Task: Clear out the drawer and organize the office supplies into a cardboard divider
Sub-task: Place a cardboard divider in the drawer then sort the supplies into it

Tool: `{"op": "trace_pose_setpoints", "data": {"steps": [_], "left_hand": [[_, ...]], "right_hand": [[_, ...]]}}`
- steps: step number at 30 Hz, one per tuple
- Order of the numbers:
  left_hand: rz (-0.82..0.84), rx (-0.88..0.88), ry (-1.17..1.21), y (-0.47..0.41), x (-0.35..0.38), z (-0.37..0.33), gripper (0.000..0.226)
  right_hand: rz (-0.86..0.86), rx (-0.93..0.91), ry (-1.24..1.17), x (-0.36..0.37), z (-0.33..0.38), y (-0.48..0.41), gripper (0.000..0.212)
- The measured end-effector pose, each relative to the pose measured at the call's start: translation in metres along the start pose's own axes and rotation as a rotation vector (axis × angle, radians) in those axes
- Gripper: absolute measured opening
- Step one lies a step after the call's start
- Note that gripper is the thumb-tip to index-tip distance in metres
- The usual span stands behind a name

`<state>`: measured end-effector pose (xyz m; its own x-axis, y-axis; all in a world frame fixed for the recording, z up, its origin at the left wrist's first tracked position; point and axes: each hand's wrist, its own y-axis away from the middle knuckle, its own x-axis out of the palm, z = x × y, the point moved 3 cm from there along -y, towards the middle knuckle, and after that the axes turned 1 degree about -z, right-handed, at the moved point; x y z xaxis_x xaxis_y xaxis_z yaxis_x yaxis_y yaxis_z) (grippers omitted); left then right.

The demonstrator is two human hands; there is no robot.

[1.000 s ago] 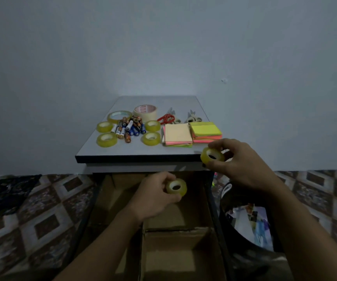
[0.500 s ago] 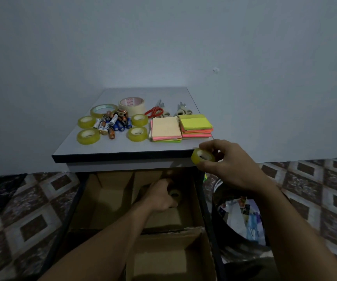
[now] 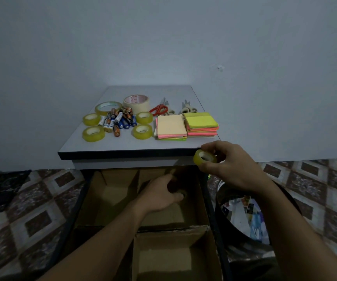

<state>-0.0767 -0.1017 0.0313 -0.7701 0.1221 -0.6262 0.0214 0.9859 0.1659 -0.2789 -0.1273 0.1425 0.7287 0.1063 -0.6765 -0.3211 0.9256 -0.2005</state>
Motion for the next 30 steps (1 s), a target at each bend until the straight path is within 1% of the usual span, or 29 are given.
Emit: {"op": "trace_pose_setpoints", "data": {"steps": [5, 8, 12, 15, 21, 24, 30], "left_hand": [[-0.172, 0.074, 0.039, 0.042, -0.043, -0.001, 0.047], [-0.262, 0.074, 0.029, 0.064, -0.066, 0.009, 0.040], [-0.375, 0.053, -0.095, 0.084, -0.096, 0.033, 0.046], [-0.456, -0.001, -0.179, 0.090, -0.115, 0.056, 0.047], [-0.431, -0.049, -0.205, 0.089, -0.118, 0.104, 0.049], [-0.431, -0.012, -0.221, 0.087, -0.113, 0.108, 0.055], [-0.439, 0.024, -0.223, 0.086, -0.111, 0.113, 0.048]], "right_hand": [[0.062, -0.001, -0.033, 0.021, 0.009, 0.001, 0.055], [0.132, 0.009, -0.042, 0.041, 0.015, 0.003, 0.054], [0.220, 0.031, -0.055, 0.074, 0.016, 0.001, 0.049], [0.242, -0.002, 0.009, 0.099, 0.013, -0.004, 0.045], [0.340, 0.010, 0.087, 0.149, 0.001, -0.020, 0.042], [0.383, 0.011, 0.158, 0.166, -0.006, -0.028, 0.045], [0.422, 0.009, 0.299, 0.186, -0.018, -0.034, 0.053]]}}
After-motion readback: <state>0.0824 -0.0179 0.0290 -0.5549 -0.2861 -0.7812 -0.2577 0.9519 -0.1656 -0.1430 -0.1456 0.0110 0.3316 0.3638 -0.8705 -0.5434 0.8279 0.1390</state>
